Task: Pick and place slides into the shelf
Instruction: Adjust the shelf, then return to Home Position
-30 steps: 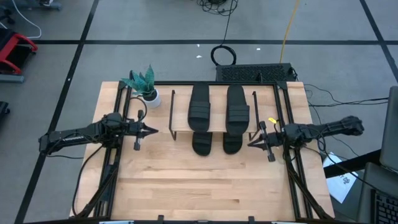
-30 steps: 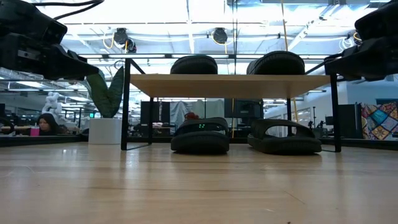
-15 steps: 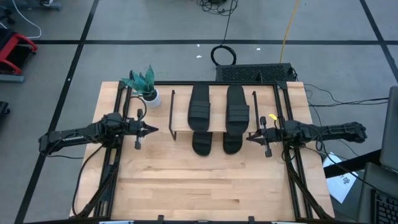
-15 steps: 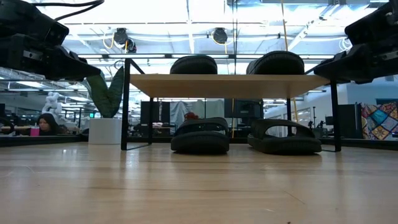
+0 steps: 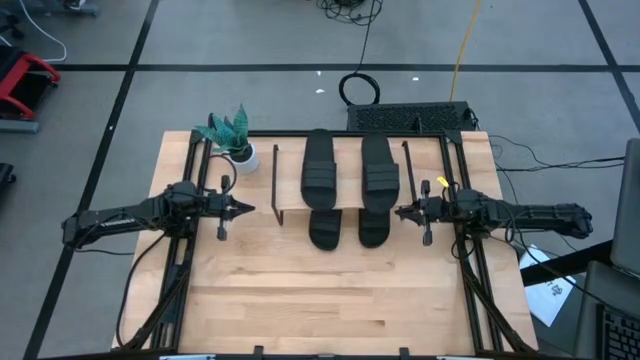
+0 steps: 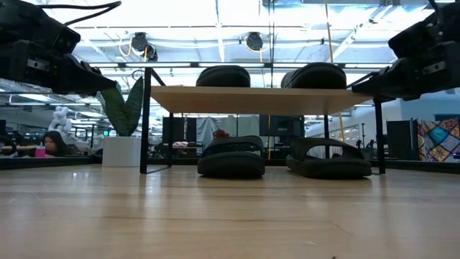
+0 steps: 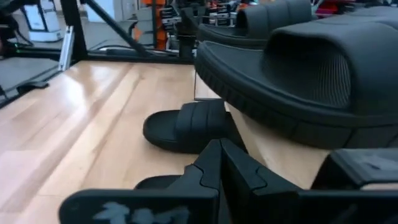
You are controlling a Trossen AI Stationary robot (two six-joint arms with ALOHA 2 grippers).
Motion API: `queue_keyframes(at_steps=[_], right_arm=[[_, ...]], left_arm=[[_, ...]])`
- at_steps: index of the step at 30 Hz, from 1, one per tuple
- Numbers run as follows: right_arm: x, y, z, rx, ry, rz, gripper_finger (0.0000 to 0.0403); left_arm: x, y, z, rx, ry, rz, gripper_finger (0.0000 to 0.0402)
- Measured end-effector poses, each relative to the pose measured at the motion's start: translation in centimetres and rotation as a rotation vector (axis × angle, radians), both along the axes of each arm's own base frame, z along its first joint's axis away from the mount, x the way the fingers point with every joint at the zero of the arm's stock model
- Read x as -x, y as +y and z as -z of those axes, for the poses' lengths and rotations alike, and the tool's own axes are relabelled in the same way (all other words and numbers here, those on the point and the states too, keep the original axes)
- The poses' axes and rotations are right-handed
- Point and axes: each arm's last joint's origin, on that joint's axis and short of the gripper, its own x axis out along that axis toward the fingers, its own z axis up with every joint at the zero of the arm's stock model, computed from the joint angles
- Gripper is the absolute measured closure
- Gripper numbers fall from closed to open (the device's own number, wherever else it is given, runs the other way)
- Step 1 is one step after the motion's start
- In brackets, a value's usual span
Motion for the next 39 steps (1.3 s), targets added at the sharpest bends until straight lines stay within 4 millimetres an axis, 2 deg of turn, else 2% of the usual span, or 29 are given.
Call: queue_keyframes(at_steps=[5,10,14,19,33,39], right_arm=[[0.0,0.2,-0.1,-0.026,-0.010,-0.081,0.0403],[0.0,0.9,-0.4,-0.070,-0.040,-0.251,0.0403],[0.0,1.3,-0.5,-0.107,-0.058,-0.282,0.0403],[-0.2,1.7,0.5,-0.152,-0.043,-0.284,0.0403],[-0.1,2.5,0.2,-0.098,-0.078,-0.331,0.0403],[-0.1,2.5,0.1,-0.079,-0.081,-0.333,0.0403]], left_arm=[[-0.2,0.0,0.2,0.015,0.022,-0.001,0.0401],[-0.3,-0.2,0.2,-0.001,0.018,0.040,0.0401],[-0.3,-0.4,0.1,-0.016,0.006,0.069,0.0401],[-0.3,-0.5,0.1,-0.017,0.008,0.055,0.0401],[-0.3,-0.2,0.2,-0.080,0.028,-0.071,0.0402],[-0.4,-0.3,-0.3,-0.123,-0.024,-0.003,0.0402]])
